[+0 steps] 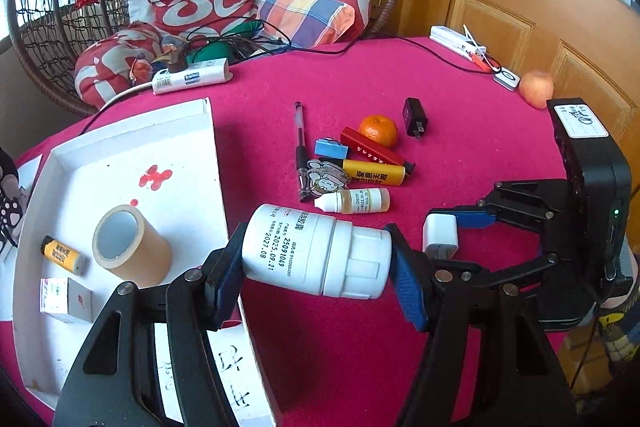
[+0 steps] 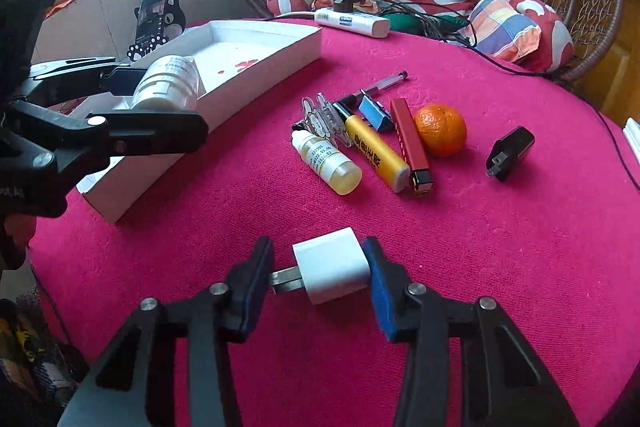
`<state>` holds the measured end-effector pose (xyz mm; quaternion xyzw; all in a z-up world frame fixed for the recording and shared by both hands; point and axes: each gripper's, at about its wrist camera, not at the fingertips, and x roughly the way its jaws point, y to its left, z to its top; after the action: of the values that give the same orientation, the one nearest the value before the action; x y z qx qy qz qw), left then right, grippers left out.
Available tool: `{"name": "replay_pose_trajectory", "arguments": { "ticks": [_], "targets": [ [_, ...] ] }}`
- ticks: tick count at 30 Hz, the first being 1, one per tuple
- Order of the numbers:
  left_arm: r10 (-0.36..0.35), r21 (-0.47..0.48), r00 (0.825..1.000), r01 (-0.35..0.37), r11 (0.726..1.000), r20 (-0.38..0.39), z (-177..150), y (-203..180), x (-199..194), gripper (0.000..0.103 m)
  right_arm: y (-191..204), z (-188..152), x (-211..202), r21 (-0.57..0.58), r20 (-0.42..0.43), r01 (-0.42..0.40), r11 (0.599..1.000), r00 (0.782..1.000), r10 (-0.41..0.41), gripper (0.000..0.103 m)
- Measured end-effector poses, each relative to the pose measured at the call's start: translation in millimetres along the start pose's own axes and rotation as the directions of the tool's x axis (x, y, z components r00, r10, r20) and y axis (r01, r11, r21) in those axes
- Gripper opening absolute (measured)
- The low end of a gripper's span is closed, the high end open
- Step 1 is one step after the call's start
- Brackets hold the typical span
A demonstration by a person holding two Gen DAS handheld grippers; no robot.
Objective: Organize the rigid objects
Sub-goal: 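Grasp the white pill bottle with the left tool while the right tool grasps the white charger plug, then carry the pill bottle and white plug into the white tray and open both tools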
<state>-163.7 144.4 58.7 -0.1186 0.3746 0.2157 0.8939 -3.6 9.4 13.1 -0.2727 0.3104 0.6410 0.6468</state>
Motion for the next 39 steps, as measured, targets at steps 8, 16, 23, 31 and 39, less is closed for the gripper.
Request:
{"name": "replay_pose_trajectory", "arguments": {
  "ticks": [8,16,23,31,39],
  "targets": [
    [-0.010,-0.001,1.000,0.010,1.000,0.029,2.4,-5.7,-11.1,0.065,-0.2,1.3,-27.7,0.040,0.095,0.024,0.999,0.995,-0.028,0.045],
    [-0.011,-0.020,0.997,0.012,1.000,0.075,5.1,-1.2,-28.3,0.065,4.9,16.4,-62.1,0.053,0.206,0.025,0.998,0.978,-0.035,0.045],
    [-0.012,-0.041,0.995,0.016,0.999,0.101,1.7,6.1,-38.7,0.065,14.1,26.8,-72.8,0.060,0.253,0.036,0.998,0.966,-0.050,0.045],
    [0.003,-0.087,0.992,0.009,0.996,0.130,-3.3,23.6,-51.0,0.065,23.0,35.3,-78.5,0.068,0.279,0.041,0.997,0.959,-0.059,0.045],
    [0.016,-0.136,0.989,0.004,0.991,0.149,-8.7,40.3,-57.3,0.065,38.2,49.5,-79.3,0.042,0.290,0.030,0.999,0.956,-0.041,0.045]
  ]
}}
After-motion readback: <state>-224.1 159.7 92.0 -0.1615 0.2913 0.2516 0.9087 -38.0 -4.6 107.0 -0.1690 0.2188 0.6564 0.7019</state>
